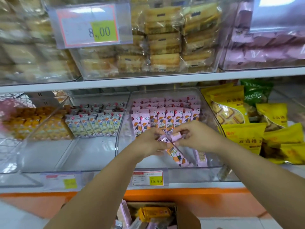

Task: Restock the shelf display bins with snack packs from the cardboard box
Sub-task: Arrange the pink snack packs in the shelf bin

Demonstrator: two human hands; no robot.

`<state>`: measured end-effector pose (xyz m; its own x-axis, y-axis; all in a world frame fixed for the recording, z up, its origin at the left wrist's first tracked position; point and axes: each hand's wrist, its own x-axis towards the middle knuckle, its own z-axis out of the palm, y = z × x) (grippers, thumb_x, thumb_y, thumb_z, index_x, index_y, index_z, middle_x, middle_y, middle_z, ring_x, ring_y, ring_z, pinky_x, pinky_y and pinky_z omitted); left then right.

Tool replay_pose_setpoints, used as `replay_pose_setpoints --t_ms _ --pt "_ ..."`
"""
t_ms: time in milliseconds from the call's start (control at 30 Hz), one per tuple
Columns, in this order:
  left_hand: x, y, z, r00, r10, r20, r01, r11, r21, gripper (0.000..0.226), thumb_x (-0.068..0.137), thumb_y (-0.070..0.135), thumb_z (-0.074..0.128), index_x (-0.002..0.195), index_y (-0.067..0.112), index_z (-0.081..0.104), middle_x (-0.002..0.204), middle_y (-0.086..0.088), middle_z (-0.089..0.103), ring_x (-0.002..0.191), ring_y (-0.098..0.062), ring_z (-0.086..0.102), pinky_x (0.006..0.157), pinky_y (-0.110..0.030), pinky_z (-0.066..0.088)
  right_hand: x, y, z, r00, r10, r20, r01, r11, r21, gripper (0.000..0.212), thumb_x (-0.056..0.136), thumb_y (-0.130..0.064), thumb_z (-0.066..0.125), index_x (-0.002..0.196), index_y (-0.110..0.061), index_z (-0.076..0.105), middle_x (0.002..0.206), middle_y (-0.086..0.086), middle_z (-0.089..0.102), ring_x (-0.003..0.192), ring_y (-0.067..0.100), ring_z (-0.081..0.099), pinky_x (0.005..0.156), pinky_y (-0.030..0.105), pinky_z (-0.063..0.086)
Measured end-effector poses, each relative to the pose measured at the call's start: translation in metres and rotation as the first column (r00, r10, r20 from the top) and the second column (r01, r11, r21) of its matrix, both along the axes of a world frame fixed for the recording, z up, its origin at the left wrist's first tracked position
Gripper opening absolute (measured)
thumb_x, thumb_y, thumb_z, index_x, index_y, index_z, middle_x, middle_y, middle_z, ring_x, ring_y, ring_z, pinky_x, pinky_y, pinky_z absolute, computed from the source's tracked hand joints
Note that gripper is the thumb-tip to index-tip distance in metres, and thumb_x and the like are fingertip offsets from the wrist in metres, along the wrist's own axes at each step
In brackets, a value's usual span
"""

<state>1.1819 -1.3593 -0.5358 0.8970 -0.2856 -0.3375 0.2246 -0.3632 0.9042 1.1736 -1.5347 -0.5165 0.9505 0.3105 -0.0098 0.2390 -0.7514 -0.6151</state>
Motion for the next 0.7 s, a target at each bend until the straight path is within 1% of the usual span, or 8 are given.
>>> replay_pose_setpoints --t_ms 67,133,233,300,400,500,600,700 --pt "-0.008 0.007 0.014 0.992 0.032 0.118 -0.034 0.999 0.019 0.030 0.086 0.006 0.069 0.105 0.016 0.047 0.099 0.003 0.057 0.088 -0.018 0.061 0.081 -0.034 0.054 -0.002 0.000 0.009 0.999 -0.013 0.047 0.013 1.000 -0.010 0.034 0.084 -0.029 0.070 0.113 -0.011 0.067 0.106 0.004 0.066 0.078 0.008 0.059 0.072 0.020 0.047" --pt "-0.016 0.013 0.027 0.956 0.053 0.290 -0.082 0.993 0.090 0.035 0.088 0.010 0.067 0.114 0.021 0.046 0.105 0.001 0.054 0.080 -0.017 0.059 0.075 -0.030 0.054 -0.004 -0.002 0.017 0.994 -0.081 0.077 0.080 0.997 0.010 0.033 0.089 -0.035 0.064 0.112 -0.011 0.064 0.094 0.000 0.065 0.074 0.011 0.060 0.072 0.029 0.048" --pt "-0.029 0.023 0.043 0.869 0.091 0.486 -0.190 0.969 0.158 0.042 0.092 0.019 0.063 0.128 0.030 0.046 0.107 0.006 0.045 0.076 -0.011 0.059 0.059 -0.013 0.048 -0.007 -0.003 0.025 0.978 -0.192 0.078 0.178 0.972 0.154 0.025 0.092 -0.032 0.058 0.108 -0.012 0.058 0.078 0.003 0.068 0.069 0.018 0.067 0.072 0.043 0.057" --pt "-0.036 0.028 0.049 0.833 0.188 0.520 -0.255 0.965 0.060 0.033 0.092 0.019 0.062 0.121 0.030 0.051 0.100 0.012 0.047 0.077 -0.017 0.065 0.069 -0.026 0.055 -0.007 -0.005 0.026 0.963 -0.259 0.073 0.238 0.946 0.220 0.032 0.093 -0.030 0.057 0.119 -0.013 0.051 0.074 0.003 0.068 0.066 0.020 0.068 0.071 0.047 0.058" --pt "-0.039 0.032 0.052 0.805 0.364 0.468 -0.347 0.929 -0.126 0.023 0.090 0.016 0.065 0.108 0.026 0.054 0.102 0.016 0.047 0.089 -0.025 0.065 0.082 -0.043 0.056 -0.009 -0.005 0.028 0.952 -0.305 0.010 0.286 0.903 0.321 0.022 0.094 -0.026 0.056 0.109 -0.010 0.051 0.075 0.003 0.065 0.066 0.022 0.069 0.073 0.046 0.058" --pt "-0.046 0.028 0.055 0.830 0.491 0.267 -0.381 0.846 -0.373 0.018 0.090 0.014 0.065 0.098 0.024 0.051 0.113 0.002 0.052 0.091 -0.014 0.062 0.080 -0.035 0.057 -0.017 -0.001 0.032 0.947 -0.267 -0.179 0.321 0.820 0.474 0.015 0.094 -0.023 0.057 0.101 -0.010 0.052 0.080 0.010 0.065 0.065 0.022 0.065 0.069 0.039 0.058" --pt "-0.055 0.020 0.055 0.888 0.456 0.063 -0.358 0.770 -0.528 0.011 0.092 0.011 0.060 0.098 0.015 0.052 0.108 -0.007 0.061 0.082 -0.011 0.065 0.078 -0.027 0.055 -0.030 0.008 0.040 0.934 -0.116 -0.337 0.331 0.634 0.699 0.009 0.095 -0.018 0.054 0.097 -0.009 0.054 0.071 0.007 0.067 0.059 0.018 0.061 0.057 0.025 0.054" --pt "-0.062 0.020 0.054 0.930 0.363 0.048 -0.294 0.818 -0.495 0.010 0.094 0.015 0.058 0.103 0.016 0.055 0.097 -0.001 0.063 0.075 -0.008 0.063 0.076 -0.028 0.050 -0.036 0.015 0.048 0.937 -0.012 -0.348 0.307 0.499 0.811 0.007 0.094 -0.016 0.054 0.097 -0.009 0.056 0.070 0.005 0.066 0.054 0.016 0.061 0.053 0.023 0.054"
